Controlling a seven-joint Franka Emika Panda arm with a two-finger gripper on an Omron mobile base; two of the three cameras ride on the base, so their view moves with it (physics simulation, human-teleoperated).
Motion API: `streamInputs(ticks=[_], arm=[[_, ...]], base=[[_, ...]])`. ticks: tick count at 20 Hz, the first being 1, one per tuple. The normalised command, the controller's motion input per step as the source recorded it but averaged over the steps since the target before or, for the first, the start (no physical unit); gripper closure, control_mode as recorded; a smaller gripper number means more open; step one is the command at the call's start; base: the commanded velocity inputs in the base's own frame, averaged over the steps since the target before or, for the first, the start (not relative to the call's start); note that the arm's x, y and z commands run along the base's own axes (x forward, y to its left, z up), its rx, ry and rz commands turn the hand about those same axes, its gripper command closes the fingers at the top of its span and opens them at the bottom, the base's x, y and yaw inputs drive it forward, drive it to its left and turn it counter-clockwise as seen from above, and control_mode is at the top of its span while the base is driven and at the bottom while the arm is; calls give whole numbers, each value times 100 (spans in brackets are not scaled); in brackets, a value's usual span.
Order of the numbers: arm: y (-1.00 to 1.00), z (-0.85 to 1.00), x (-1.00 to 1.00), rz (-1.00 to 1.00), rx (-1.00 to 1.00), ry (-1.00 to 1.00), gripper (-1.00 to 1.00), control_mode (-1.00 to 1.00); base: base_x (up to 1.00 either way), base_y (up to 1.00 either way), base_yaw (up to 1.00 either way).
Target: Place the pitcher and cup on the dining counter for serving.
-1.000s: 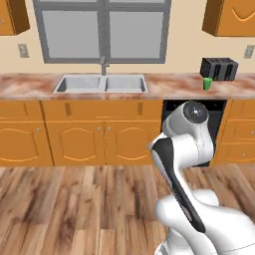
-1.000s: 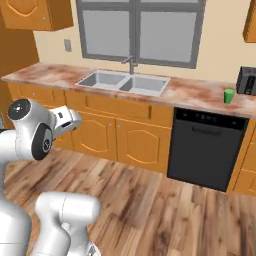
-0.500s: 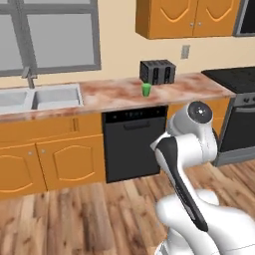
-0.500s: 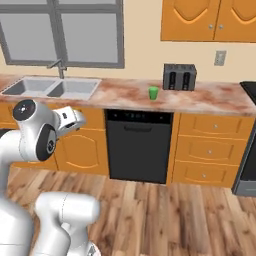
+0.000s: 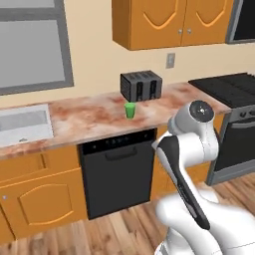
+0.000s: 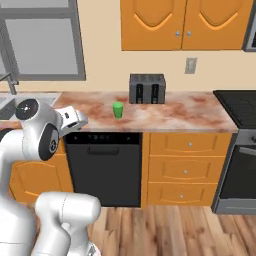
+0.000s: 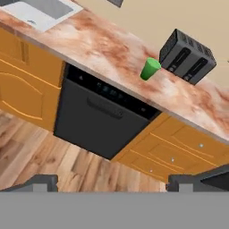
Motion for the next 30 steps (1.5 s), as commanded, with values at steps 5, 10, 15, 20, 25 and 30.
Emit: streamInputs(ticks=[5,10,15,20,25,30], arm=[[0,0,0,0,0,0,-100,100],[0,0,0,0,0,0,-100,100],[0,0,0,0,0,0,-100,100],[0,0,0,0,0,0,-100,100],[0,0,0,0,0,0,-100,100],[0,0,0,0,0,0,-100,100]], base=[[100,-11,-10],[87,-41,-1],[52,-55,0],[37,-15,0],[41,-1,0],[46,0,0]])
